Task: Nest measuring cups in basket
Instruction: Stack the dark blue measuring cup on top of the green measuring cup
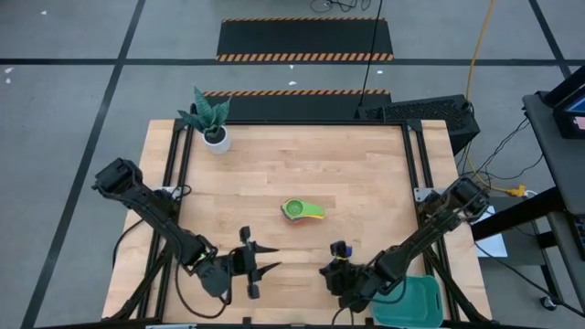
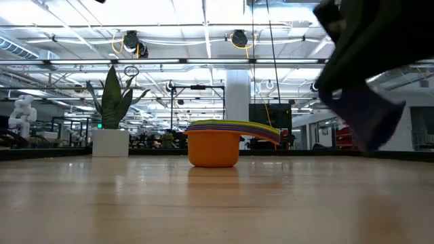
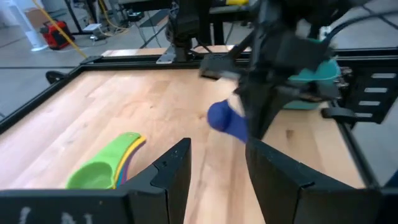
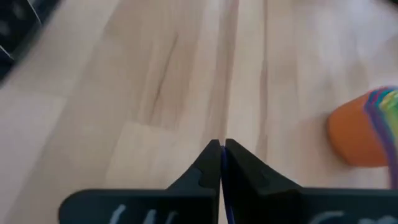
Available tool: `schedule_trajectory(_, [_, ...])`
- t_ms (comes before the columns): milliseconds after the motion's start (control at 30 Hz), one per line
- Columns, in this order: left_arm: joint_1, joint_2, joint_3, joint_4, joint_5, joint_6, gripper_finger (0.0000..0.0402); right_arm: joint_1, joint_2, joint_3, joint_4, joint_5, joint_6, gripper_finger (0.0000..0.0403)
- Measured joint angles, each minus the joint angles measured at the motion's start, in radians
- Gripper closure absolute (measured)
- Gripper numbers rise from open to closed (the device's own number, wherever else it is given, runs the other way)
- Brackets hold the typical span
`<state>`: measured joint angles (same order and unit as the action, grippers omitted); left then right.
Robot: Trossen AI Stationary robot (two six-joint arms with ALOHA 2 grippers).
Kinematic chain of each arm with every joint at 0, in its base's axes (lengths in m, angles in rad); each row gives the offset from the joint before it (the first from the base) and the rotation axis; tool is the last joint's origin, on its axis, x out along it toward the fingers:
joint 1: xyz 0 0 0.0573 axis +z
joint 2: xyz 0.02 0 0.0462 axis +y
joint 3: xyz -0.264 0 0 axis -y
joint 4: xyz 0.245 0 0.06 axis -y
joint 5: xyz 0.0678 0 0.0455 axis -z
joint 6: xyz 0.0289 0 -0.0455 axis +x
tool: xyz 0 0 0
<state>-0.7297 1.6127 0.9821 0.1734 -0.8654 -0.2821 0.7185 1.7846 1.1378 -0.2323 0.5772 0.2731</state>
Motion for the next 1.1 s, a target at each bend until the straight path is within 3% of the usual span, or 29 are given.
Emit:
schedule_trajectory(233, [0.061, 0.000, 0.000, 0.001, 0.078, 0.012, 0.0245, 0.000, -0.119, 0.000, 0.006, 0.099, -0.082, 0.0402])
schedule_trajectory(367, [0.091, 0.000, 0.000, 0.000, 0.160, 0.019, 0.0245, 0.001, -0.208, -0.050, 0.106, 0.136, -0.160, 0.0402])
schedule_trajectory(467, [0.111, 0.000, 0.000, -0.020, 0.184, 0.009, 0.0245, -0.001, -0.284, -0.133, 0.271, 0.137, -0.238, 0.0402])
schedule_trajectory(667, [0.136, 0.004, 0.000, -0.028, 0.188, 0.008, 0.0245, -0.038, -0.422, -0.365, 0.790, 0.130, -0.433, 0.0403])
schedule_trajectory(800, [0.160, 0.005, 0.000, -0.028, 0.195, 0.008, 0.0245, -0.079, -0.498, -0.483, 1.016, 0.126, -0.501, 0.0403])
schedule_trajectory(967, [0.212, 0.005, 0.000, -0.017, 0.202, 0.043, 0.0245, -0.166, -0.538, -0.578, 1.272, -0.020, -0.513, 0.0403])
schedule_trajectory(1100, [0.271, 0.005, 0.000, -0.020, 0.315, 0.054, 0.0244, -0.249, -0.537, -0.614, 1.407, -0.156, -0.474, 0.0403])
